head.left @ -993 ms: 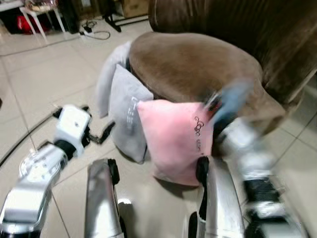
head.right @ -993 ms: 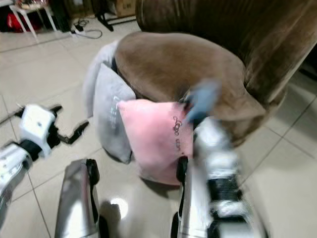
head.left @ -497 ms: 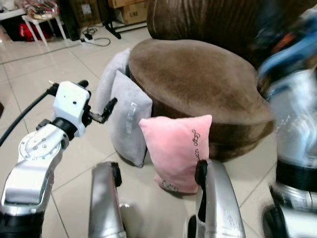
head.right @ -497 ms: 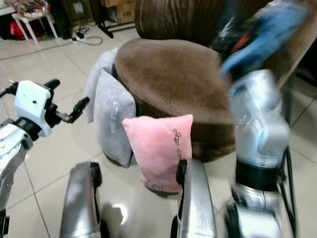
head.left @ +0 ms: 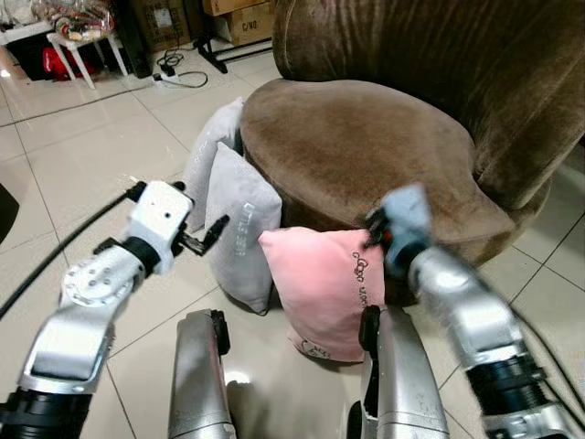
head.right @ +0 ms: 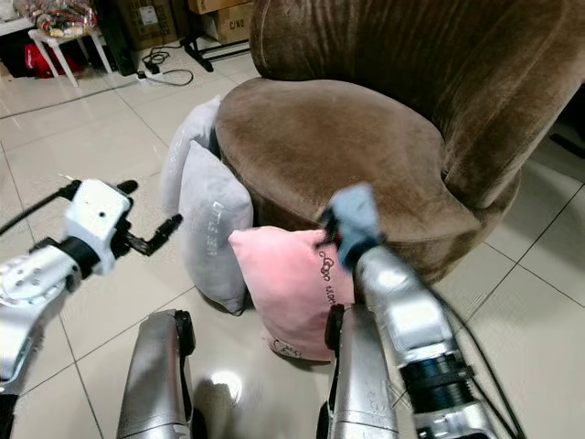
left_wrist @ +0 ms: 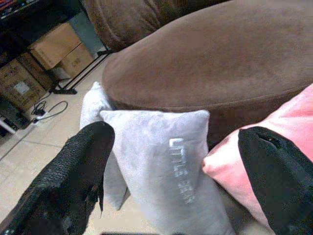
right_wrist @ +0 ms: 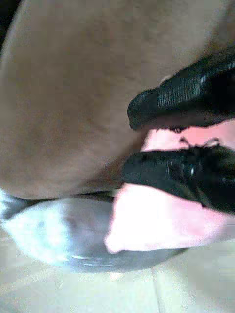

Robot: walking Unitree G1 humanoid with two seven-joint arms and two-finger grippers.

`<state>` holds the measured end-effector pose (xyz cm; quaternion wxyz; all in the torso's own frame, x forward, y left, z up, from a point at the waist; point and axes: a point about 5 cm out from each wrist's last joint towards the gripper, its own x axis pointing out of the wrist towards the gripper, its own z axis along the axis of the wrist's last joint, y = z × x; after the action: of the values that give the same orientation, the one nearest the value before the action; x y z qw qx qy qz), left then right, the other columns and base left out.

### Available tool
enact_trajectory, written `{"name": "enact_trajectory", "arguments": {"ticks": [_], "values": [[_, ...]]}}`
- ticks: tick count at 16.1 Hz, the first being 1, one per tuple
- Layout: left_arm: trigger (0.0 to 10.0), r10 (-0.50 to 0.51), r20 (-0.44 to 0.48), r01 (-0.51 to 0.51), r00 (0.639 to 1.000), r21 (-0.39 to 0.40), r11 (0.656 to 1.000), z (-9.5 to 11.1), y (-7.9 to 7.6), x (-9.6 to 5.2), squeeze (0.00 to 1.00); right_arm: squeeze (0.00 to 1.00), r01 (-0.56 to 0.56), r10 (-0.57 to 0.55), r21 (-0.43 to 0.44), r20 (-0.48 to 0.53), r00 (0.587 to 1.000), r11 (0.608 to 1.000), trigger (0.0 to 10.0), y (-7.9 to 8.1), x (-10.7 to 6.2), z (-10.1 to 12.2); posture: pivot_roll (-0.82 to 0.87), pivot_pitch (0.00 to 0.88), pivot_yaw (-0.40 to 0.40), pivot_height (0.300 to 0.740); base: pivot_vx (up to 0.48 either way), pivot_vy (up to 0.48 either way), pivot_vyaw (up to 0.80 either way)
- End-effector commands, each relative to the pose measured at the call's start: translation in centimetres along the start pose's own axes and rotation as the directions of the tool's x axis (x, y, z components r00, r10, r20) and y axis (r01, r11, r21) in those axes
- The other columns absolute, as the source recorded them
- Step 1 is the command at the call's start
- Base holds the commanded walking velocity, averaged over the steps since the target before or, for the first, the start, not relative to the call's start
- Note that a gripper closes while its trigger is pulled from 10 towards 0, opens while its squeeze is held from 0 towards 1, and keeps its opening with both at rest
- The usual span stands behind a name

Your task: Move the pillow to the sofa from floor

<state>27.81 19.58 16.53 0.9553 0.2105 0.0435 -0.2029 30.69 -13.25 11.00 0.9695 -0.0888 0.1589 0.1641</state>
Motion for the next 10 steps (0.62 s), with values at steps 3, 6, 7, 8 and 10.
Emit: {"name": "enact_trajectory", "arguments": {"ticks": [3,6,7,8,10], "values": [[10.0,0.009,-0.013,-0.009,1.000,0.003,1.000,-0.3,-0.2,-0.5,0.00,0.00,-0.063,0.060,0.047,0.050,0.997,0.997,10.0,1.5,0.9,-0.1,-0.07,0.000,0.017,0.410,0.000,0.000,0.00],[10.0,0.006,-0.022,-0.005,1.000,0.008,1.000,-0.5,-0.3,-0.7,0.00,0.00,-0.083,0.082,0.024,0.024,0.996,0.996,10.0,2.4,1.4,-0.8,-0.07,0.000,0.013,0.375,0.000,0.000,0.00],[10.0,0.007,-0.023,-0.006,1.000,0.008,1.000,-0.5,-0.2,-0.7,0.00,0.22,-0.085,0.085,0.003,0.004,0.996,0.996,10.0,2.6,1.7,-1.2,-0.07,0.000,0.010,0.370,0.000,0.000,0.00],[10.0,0.007,-0.023,-0.006,1.000,0.008,1.000,-0.5,-0.2,-0.7,0.00,0.22,-0.085,0.085,0.003,0.004,0.996,0.996,10.0,2.6,1.7,-1.2,-0.07,0.000,0.010,0.370,0.000,0.000,0.00],[10.0,-0.004,-0.030,0.004,1.000,0.009,1.000,-0.5,-0.4,-0.7,0.00,1.00,-0.110,0.110,-0.010,-0.001,0.994,0.994,10.0,3.1,2.3,-1.7,-0.07,0.000,0.011,0.370,0.000,0.000,0.00]]}}
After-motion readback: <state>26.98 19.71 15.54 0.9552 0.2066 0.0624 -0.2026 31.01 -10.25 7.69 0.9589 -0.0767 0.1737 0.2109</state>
